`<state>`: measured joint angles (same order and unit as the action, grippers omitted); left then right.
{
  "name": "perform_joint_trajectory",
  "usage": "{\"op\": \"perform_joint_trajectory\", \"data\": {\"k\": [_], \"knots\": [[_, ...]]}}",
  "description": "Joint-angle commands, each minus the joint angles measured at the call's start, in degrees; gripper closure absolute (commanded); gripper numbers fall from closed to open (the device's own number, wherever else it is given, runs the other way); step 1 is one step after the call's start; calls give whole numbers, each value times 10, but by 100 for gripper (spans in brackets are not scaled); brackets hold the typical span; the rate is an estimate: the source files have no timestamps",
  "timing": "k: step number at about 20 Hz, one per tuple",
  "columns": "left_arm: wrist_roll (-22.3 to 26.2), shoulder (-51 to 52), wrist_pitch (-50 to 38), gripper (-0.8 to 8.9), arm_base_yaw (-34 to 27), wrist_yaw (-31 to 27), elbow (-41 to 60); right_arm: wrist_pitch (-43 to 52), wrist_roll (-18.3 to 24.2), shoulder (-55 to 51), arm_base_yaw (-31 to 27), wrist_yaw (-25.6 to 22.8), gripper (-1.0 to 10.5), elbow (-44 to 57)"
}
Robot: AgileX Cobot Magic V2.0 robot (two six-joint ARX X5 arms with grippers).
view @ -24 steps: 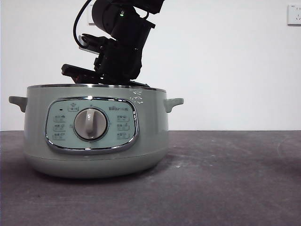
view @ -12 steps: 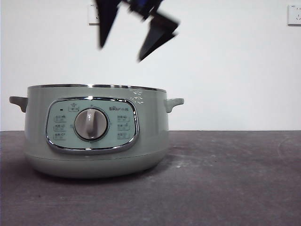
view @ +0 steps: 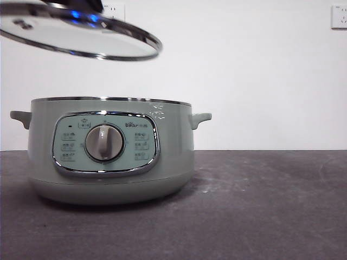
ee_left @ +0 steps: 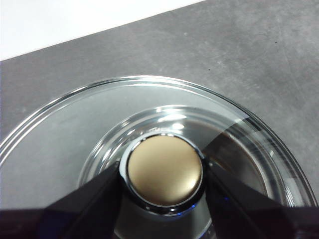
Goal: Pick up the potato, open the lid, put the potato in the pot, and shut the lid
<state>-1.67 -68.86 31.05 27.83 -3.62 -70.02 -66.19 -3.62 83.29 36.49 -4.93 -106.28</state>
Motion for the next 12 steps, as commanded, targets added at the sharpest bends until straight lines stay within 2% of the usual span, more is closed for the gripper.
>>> {"op": "perform_joint_trajectory", "data": {"k": [1,7,12], "knots": [[-26,-26,-54,822,6,10,-7,-22,1,-20,-16,-1,510,-1],[-47,-108,-92,822,26,9,-7,-63,1,-54,-59,-1,510,-1],[-60,-144,-86,822,34,7,-7,-68,1,-62,-85,0,510,-1]]}}
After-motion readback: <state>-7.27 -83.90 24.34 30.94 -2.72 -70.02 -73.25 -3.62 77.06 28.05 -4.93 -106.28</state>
